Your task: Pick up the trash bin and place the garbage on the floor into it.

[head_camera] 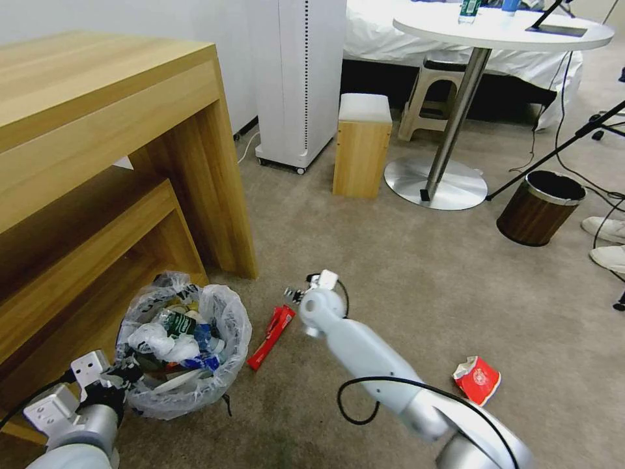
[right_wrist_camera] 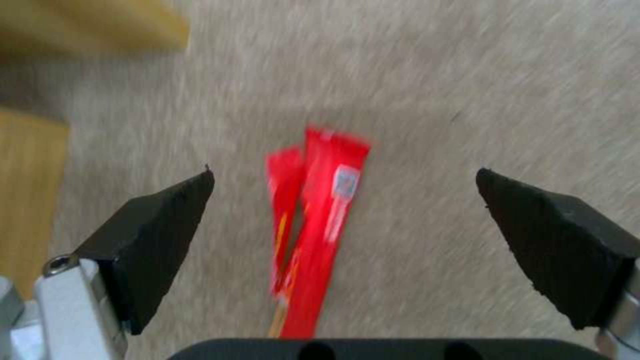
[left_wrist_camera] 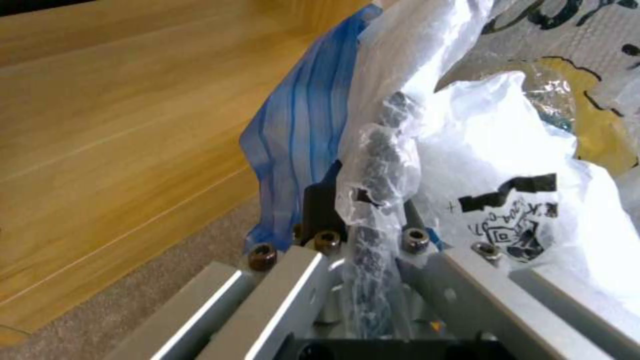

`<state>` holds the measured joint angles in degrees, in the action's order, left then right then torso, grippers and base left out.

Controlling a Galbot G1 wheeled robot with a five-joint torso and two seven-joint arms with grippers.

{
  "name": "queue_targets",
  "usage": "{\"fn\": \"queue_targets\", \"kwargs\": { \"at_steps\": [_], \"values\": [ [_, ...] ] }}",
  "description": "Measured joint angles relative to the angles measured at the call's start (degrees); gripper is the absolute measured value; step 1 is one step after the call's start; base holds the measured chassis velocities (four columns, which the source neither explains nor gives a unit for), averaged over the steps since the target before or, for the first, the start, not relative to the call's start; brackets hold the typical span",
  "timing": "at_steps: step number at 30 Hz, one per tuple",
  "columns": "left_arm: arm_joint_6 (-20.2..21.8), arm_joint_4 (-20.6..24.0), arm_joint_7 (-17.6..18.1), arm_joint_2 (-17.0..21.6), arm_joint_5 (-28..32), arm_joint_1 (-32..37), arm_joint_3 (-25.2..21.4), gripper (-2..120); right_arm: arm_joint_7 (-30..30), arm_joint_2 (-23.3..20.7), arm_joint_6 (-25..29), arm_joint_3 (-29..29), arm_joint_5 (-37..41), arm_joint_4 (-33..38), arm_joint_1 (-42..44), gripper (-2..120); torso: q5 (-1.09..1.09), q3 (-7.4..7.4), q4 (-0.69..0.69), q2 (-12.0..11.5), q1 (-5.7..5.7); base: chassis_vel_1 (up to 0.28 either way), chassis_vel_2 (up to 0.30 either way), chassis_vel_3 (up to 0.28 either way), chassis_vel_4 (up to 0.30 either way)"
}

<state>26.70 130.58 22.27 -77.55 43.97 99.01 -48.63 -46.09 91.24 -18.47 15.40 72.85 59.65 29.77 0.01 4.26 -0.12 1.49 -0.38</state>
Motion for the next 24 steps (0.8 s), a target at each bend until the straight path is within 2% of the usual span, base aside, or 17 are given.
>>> {"fn": "queue_targets", "kwargs": {
  "at_steps": [4,12,24],
  "values": [
    [-0.1,-0.2,0.0,-0.1,-0.1,-0.2,0.0,0,0.0,1.3,-0.5,1.9,-1.1,-3.8,-0.4,100,0.0,-0.01,0.01,0.0,0.0,0.0,0.0,0.0,0.0],
    [-0.2,-0.2,-0.1,-0.2,-0.3,-0.3,0.2,0,1.0,1.1,-0.8,4.5,-3.1,-9.9,-0.9,100,-0.01,0.0,-0.01,0.0,0.0,0.0,0.0,0.0,0.0],
    [-0.6,-0.2,-0.5,-0.9,-0.9,0.1,0.2,0,6.5,1.0,-0.2,11.1,-3.1,-7.4,-1.4,99,-0.02,0.0,0.0,0.0,0.0,0.0,0.0,0.0,0.0]
  ]
}}
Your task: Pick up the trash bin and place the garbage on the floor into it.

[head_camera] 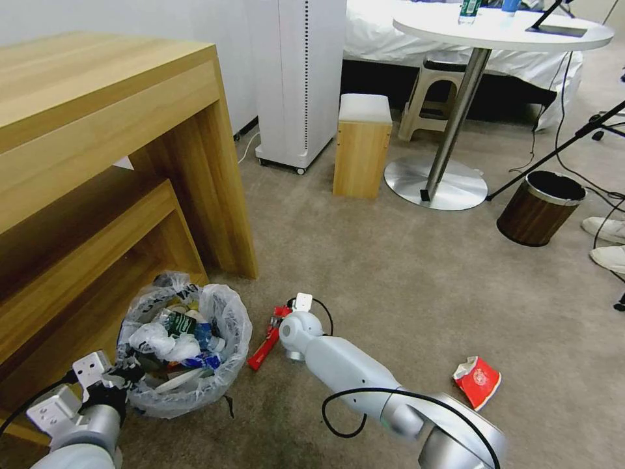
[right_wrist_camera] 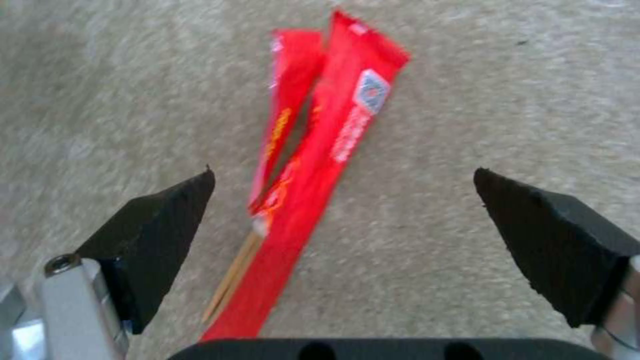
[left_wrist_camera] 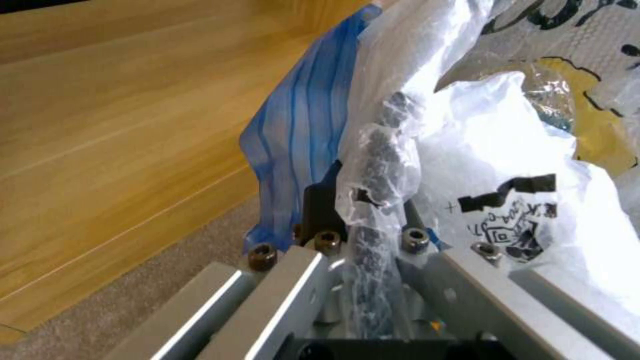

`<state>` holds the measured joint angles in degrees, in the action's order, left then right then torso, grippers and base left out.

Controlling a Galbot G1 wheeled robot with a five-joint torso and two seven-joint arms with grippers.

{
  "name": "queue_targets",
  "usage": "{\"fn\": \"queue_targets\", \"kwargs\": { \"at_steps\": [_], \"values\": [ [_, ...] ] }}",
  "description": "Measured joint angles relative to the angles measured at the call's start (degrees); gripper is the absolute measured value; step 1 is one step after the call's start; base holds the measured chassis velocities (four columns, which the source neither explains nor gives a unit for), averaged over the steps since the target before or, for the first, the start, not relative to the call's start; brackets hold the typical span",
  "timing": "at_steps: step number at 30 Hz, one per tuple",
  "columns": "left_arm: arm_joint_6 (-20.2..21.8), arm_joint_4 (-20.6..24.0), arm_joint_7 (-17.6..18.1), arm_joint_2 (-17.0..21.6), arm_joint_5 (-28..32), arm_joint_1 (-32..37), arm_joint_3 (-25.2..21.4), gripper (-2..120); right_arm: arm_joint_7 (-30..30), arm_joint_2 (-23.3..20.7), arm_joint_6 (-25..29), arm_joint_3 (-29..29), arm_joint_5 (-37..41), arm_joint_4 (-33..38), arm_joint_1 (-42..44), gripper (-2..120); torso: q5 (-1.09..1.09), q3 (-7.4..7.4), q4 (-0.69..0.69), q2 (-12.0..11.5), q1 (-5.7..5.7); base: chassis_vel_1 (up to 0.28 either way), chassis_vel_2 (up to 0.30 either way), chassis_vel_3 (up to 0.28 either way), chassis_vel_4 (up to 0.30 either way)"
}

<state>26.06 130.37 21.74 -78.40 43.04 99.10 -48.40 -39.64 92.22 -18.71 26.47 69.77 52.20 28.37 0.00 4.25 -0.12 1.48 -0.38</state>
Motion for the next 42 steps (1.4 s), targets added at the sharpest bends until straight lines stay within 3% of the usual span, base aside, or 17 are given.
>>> {"fn": "queue_targets", "kwargs": {
  "at_steps": [7,17,27,42],
  "values": [
    [0.0,0.9,0.0,-0.1,0.0,0.7,0.0,0,1.2,-0.1,-0.3,1.2,-1.0,-4.7,-1.8,99,0.01,0.0,-0.02,0.0,0.0,0.0,0.0,0.0,0.0],
    [0.0,1.6,0.0,0.0,0.1,1.1,-0.2,0,3.9,-0.1,-0.1,3.0,-2.9,-5.4,-2.2,100,0.0,0.0,-0.01,0.0,0.0,0.0,0.0,0.0,0.0],
    [0.3,1.6,-0.1,-0.1,0.2,0.7,0.4,0,11.0,-0.1,1.3,5.1,-4.9,-9.3,-3.6,100,0.0,0.0,0.0,0.0,0.0,0.0,0.0,0.0,0.0],
    [0.6,2.7,-0.6,0.4,0.1,1.1,1.0,0,15.8,-0.1,1.9,2.7,-8.6,-15.7,-4.8,99,0.0,0.0,-0.02,0.0,0.0,0.0,0.0,0.0,0.0]
  ]
}}
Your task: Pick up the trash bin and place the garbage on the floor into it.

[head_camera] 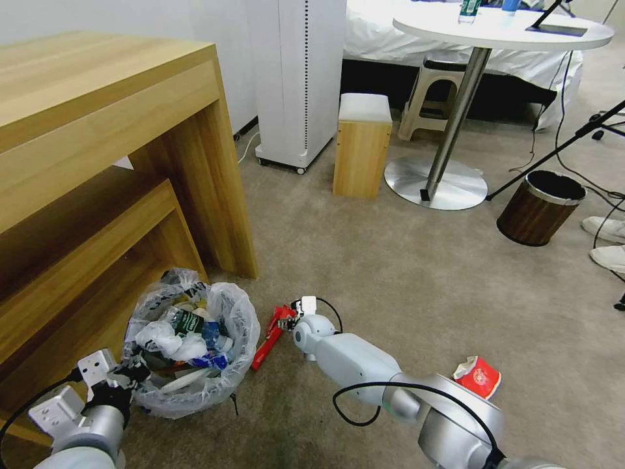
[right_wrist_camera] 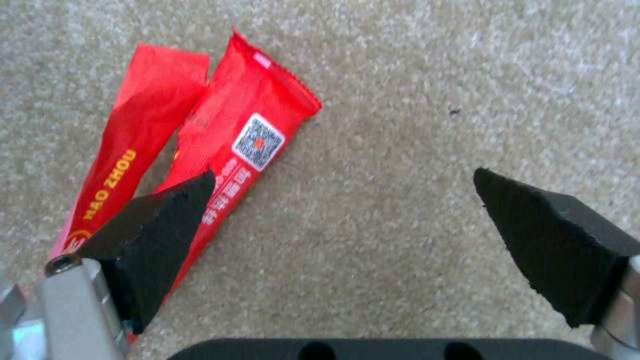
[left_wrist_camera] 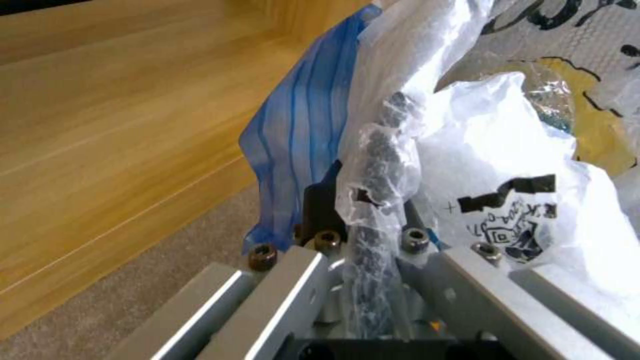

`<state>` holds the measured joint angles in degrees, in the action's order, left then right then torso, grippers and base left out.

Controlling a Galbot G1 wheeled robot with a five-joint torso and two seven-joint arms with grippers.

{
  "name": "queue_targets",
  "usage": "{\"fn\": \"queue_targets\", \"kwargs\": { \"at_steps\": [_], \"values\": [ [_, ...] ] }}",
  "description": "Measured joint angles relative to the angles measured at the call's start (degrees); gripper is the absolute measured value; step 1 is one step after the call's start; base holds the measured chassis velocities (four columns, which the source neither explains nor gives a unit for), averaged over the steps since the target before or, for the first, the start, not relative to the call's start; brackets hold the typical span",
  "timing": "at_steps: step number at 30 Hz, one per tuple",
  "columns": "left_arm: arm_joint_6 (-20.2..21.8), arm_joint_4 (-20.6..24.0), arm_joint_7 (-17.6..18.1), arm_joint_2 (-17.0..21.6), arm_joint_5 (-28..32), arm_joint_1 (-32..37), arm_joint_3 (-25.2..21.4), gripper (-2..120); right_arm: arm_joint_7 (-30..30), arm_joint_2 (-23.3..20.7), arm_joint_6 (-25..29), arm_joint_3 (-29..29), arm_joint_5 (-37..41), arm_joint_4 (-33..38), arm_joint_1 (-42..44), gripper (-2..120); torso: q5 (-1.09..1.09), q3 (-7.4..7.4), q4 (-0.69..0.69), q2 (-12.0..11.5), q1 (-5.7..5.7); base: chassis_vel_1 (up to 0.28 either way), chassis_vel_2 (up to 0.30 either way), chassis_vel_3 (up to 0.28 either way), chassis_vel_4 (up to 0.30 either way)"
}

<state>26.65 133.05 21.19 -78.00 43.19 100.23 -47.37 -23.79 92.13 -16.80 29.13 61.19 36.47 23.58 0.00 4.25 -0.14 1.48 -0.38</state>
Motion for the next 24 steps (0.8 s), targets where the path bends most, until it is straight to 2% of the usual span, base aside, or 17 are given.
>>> {"fn": "queue_targets", "kwargs": {
  "at_steps": [5,15,24],
  "values": [
    [0.0,-0.2,-0.1,0.1,0.0,-0.4,0.2,0,2.0,0.0,1.9,0.7,-0.7,0.8,-0.5,99,-0.01,0.0,0.02,0.0,0.0,0.0,0.0,0.0,0.0],
    [-0.2,0.1,-0.3,-0.1,-0.2,-0.3,0.5,0,10.8,0.0,5.8,3.7,-1.7,-0.5,-1.3,100,0.0,0.0,0.01,0.0,0.0,0.0,0.0,0.0,0.0],
    [-0.2,0.1,-0.6,-0.8,-1.0,-0.2,0.7,0,5.6,0.0,4.9,2.5,7.0,5.6,1.7,100,0.0,0.0,0.02,0.0,0.0,0.0,0.0,0.0,0.0]
  ]
}}
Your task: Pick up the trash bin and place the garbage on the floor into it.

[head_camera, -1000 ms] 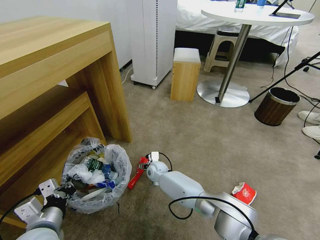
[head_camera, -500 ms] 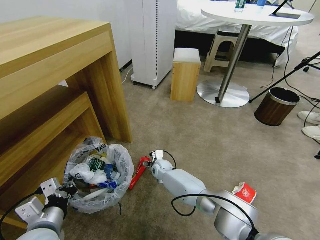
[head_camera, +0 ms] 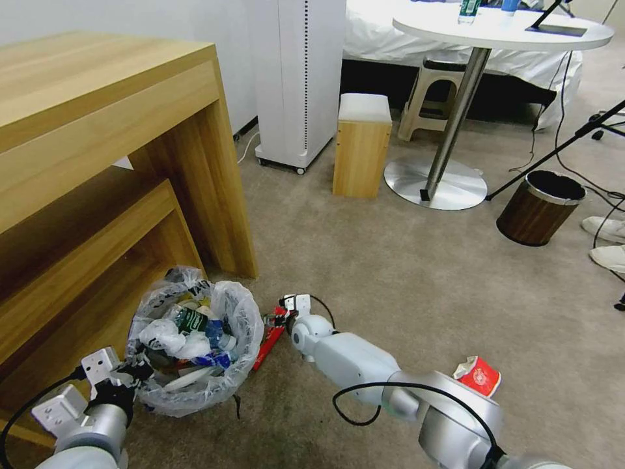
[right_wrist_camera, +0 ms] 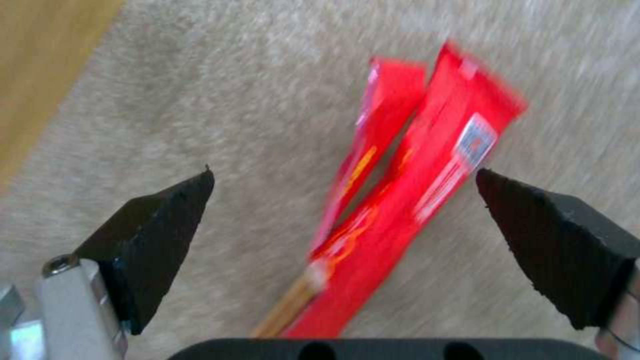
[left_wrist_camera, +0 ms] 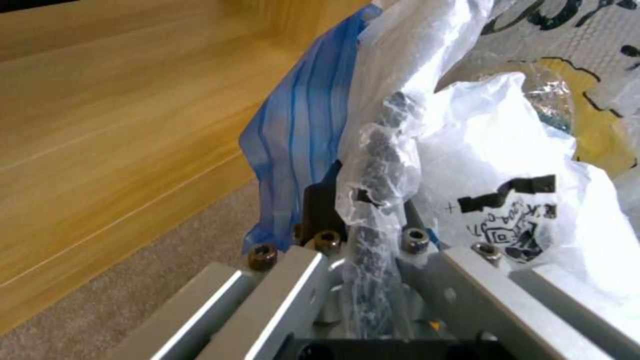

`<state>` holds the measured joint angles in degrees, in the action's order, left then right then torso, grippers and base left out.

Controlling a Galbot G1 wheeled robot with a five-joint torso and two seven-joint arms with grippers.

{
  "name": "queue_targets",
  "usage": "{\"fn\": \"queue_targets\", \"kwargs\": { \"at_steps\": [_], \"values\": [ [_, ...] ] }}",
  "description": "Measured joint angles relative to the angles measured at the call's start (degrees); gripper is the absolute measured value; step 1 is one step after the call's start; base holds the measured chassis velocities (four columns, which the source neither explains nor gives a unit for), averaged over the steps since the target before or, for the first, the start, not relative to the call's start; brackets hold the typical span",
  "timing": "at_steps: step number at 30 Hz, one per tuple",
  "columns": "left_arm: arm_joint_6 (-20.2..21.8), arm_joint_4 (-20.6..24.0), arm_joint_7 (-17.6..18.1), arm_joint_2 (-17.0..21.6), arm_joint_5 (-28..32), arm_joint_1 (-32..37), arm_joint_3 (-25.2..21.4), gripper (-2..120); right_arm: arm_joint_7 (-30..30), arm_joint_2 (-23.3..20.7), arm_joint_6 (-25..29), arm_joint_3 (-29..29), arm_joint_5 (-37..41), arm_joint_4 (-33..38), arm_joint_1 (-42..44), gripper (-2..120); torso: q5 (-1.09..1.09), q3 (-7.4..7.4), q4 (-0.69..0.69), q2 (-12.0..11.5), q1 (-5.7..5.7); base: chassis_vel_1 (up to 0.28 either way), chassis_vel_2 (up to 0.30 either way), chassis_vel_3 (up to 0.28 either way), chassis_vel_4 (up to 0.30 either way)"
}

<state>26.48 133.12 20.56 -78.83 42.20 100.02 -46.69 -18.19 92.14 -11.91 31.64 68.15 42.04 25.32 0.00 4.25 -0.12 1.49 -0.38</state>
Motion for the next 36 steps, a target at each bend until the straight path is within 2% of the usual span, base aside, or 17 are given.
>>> {"fn": "queue_targets", "kwargs": {
  "at_steps": [7,13,20,36],
  "values": [
    [-0.3,-0.1,-0.2,-0.4,-0.4,0.0,0.1,0,-5.7,0.0,-1.7,-3.4,3.7,3.3,2.4,100,0.01,0.0,-0.01,0.0,0.0,0.0,0.0,0.0,0.0],
    [-0.3,0.0,-0.3,-0.7,-0.5,0.2,0.1,0,-6.7,0.0,-3.2,-5.1,3.9,4.2,3.0,100,0.01,0.0,-0.01,0.0,0.0,0.0,0.0,0.0,0.0],
    [-0.6,0.6,-0.4,-1.2,-1.0,0.9,-0.1,0,-2.7,0.0,-3.1,-6.2,-0.8,2.9,4.2,100,0.0,0.0,-0.01,0.0,0.0,0.0,0.0,0.0,0.0],
    [-0.9,1.5,-1.3,-2.4,-2.4,1.9,0.0,0,-1.8,0.0,-5.5,-8.9,0.5,-0.4,3.5,100,0.0,0.0,0.0,0.0,0.0,0.0,0.0,0.0,0.0]
  ]
}}
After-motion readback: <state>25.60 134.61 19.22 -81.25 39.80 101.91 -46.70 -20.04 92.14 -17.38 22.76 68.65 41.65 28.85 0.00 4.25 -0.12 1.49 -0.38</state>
